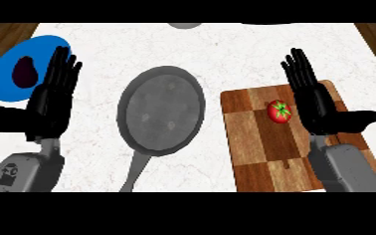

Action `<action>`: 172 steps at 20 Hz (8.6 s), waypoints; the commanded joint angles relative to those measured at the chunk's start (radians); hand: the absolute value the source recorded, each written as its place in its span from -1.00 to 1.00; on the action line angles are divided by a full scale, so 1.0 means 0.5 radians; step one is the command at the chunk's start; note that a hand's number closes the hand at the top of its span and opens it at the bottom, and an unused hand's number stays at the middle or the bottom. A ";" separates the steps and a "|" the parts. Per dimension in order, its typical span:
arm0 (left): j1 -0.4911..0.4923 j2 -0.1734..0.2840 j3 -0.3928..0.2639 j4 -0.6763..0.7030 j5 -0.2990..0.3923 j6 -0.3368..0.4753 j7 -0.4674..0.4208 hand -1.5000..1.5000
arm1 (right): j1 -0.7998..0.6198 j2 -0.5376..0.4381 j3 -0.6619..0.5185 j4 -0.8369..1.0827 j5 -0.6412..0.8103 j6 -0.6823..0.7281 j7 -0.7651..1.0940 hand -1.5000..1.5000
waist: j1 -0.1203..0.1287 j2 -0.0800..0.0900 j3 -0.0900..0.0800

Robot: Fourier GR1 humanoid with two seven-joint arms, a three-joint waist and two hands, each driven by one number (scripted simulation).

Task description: Pick the tomato from the cutting board and place it in the pan

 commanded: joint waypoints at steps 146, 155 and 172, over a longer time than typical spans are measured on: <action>0.033 0.063 0.482 0.492 -0.852 -0.498 0.579 0.00 | -1.028 0.616 0.524 0.587 2.061 -0.301 1.296 1.00 | 0.108 -0.001 -0.065; 0.061 -0.031 0.379 0.450 -0.914 -0.488 0.514 0.00 | -1.315 0.616 0.916 1.256 1.400 -0.709 1.088 1.00 | 0.222 0.022 -0.064; -0.103 -0.031 0.374 0.602 -0.938 -0.504 0.452 0.00 | -1.297 0.616 1.045 1.408 0.467 -1.058 0.450 -1.00 | 0.317 0.061 -0.062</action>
